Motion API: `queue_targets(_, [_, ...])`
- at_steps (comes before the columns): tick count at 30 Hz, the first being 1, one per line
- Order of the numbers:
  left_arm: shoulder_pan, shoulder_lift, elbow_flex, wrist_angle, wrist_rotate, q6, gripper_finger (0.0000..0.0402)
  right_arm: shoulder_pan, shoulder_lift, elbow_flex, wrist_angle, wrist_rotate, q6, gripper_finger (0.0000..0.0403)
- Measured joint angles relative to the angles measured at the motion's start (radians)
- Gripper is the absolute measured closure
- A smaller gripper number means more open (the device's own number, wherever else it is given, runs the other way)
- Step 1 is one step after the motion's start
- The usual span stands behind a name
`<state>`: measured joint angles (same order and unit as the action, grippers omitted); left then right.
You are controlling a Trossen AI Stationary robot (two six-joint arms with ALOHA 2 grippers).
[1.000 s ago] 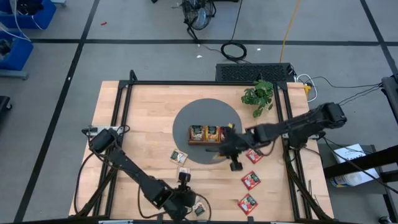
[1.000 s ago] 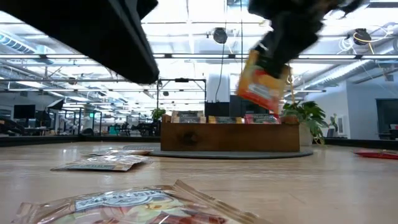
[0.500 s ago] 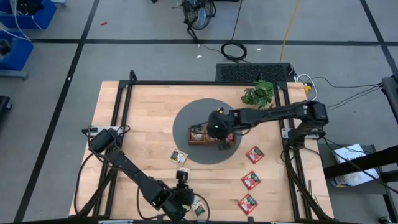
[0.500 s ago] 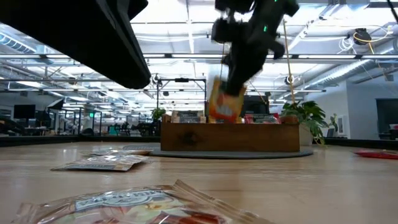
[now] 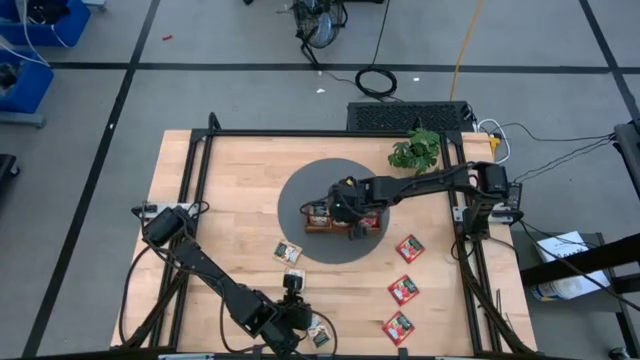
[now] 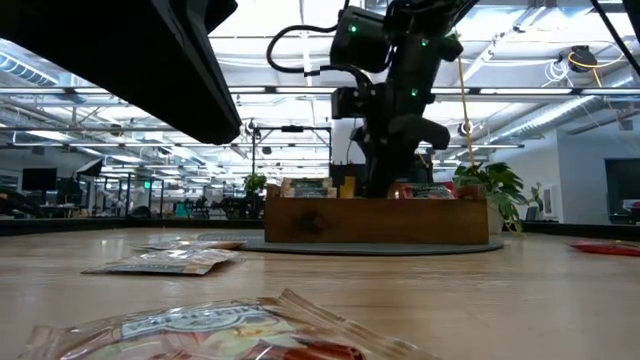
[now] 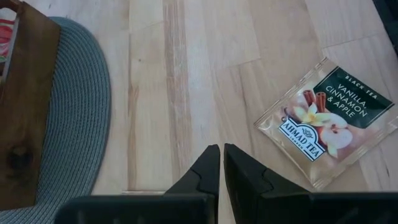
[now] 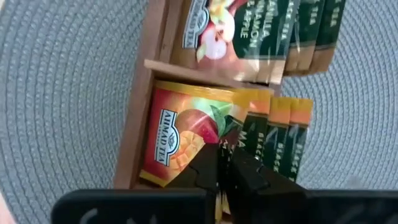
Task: Pick & Place Tea
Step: Put the yellow tea bag into the middle section of the wooden organizer, then put the brown tea bag into the left section of the wooden organizer
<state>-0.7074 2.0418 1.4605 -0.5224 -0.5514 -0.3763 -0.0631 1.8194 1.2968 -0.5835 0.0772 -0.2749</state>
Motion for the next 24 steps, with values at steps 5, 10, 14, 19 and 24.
queue_targets(5, [0.000, 0.000, 0.000, 0.000, 0.000, -0.001, 0.0371, 0.011, -0.009, 0.000, 0.022, 0.000, 0.000, 0.0357])
queue_targets(10, [0.000, 0.000, 0.000, -0.004, 0.000, 0.008, 0.0371, 0.012, -0.009, 0.000, 0.025, 0.005, 0.000, 0.0309])
queue_targets(14, [0.000, 0.000, 0.000, -0.006, 0.000, 0.008, 0.0371, 0.012, -0.032, 0.000, 0.044, 0.016, 0.008, 0.0275])
queue_targets(19, [0.000, 0.000, 0.000, -0.008, -0.001, 0.008, 0.0371, 0.012, -0.100, 0.000, 0.049, 0.056, 0.011, 0.0252])
queue_targets(24, [0.000, 0.000, 0.000, -0.032, -0.005, -0.005, 0.0371, 0.014, -0.205, -0.001, 0.044, 0.054, 0.168, 0.0253])
